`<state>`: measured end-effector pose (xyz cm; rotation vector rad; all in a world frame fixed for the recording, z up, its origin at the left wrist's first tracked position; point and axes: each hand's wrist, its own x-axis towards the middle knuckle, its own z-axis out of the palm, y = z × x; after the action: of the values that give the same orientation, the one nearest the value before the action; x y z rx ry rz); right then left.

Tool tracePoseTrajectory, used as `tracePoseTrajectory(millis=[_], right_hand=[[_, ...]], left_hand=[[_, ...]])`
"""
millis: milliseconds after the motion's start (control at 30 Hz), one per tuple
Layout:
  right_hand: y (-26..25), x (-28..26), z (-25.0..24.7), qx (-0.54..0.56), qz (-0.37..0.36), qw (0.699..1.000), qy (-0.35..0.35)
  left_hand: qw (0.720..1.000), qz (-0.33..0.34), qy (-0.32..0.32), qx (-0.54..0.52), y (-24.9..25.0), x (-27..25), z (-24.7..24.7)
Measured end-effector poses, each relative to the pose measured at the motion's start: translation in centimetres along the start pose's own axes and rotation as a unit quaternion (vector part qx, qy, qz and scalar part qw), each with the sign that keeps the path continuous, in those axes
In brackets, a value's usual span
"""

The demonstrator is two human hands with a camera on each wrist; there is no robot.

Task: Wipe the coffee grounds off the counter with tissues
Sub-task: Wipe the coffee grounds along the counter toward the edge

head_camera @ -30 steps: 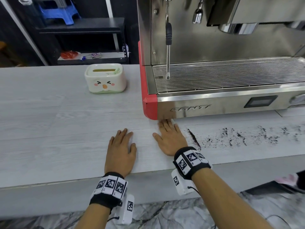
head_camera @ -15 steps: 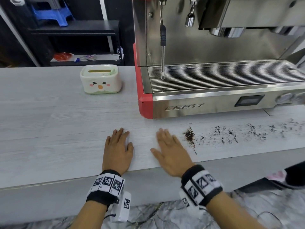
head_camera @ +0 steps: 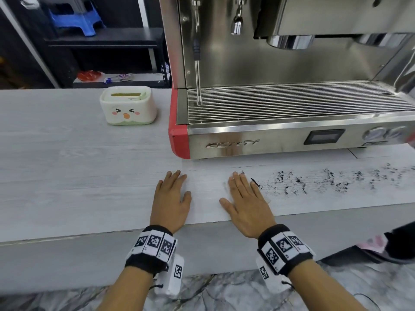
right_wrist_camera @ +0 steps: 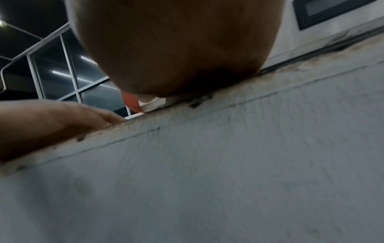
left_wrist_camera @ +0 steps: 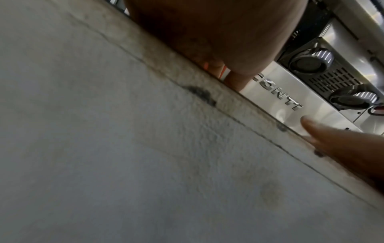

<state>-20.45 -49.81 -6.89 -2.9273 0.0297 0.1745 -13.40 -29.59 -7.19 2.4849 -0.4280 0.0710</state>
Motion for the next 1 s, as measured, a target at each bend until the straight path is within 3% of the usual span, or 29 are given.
tracePoseTrajectory(millis=[167, 333, 500, 800, 1000], right_hand=[[0.6, -0.1, -1.3, 0.061, -0.022, 0.998, 0.001], [-2.7, -0.6, 0.5, 0.046, -0.092, 0.995, -0.002], [-0.8, -0.5, 0.6, 0.034, -0.100, 0.994, 0.010], [4.9, -1.2, 0.0, -0.030, -0.028, 0.998, 0.037], [3.7, -0.3, -0.8, 0.076, -0.025, 0.994, 0.068]], left_hand=[[1.000, -0.003, -0.002, 0.018, 0.7, 0.4, 1.3], [0.999, 0.003, 0.002, 0.048, 0.3, 0.3, 1.6], [0.998, 0.001, 0.000, 0.062, 0.3, 0.2, 1.6], [0.999, 0.000, 0.011, 0.047, 0.5, 0.1, 1.5], [0.999, -0.003, 0.014, 0.045, 0.6, 0.1, 1.6]])
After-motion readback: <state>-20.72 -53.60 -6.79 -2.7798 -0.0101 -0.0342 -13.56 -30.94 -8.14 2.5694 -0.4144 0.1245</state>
